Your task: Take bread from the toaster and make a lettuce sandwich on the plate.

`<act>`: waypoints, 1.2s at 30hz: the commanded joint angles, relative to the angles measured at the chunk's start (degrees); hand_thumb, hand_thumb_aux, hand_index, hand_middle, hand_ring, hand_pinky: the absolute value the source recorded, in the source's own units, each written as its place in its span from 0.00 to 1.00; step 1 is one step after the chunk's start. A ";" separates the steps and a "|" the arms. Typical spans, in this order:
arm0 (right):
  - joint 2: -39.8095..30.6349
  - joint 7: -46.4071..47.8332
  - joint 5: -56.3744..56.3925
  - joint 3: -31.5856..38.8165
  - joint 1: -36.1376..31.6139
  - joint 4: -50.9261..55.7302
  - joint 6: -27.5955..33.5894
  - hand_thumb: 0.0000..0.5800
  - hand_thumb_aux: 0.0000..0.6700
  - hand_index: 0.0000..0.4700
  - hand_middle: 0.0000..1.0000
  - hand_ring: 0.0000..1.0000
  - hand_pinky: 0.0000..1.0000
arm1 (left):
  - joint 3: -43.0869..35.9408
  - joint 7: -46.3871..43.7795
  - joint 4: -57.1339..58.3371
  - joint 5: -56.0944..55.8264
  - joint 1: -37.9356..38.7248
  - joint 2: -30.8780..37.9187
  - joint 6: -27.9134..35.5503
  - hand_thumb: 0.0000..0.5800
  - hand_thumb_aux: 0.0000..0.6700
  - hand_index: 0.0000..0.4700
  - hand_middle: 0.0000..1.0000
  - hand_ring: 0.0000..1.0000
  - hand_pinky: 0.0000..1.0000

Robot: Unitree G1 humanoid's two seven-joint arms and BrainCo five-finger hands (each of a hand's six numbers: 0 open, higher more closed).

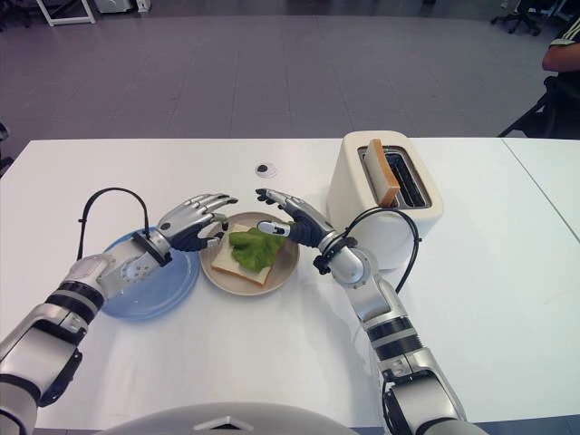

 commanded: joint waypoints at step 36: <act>-21.02 -4.42 -17.81 -13.71 7.24 -5.76 14.53 0.00 0.00 0.00 0.00 0.00 0.00 | 9.73 -4.02 -5.47 -9.40 3.17 -0.74 -10.34 0.00 0.00 0.00 0.00 0.00 0.00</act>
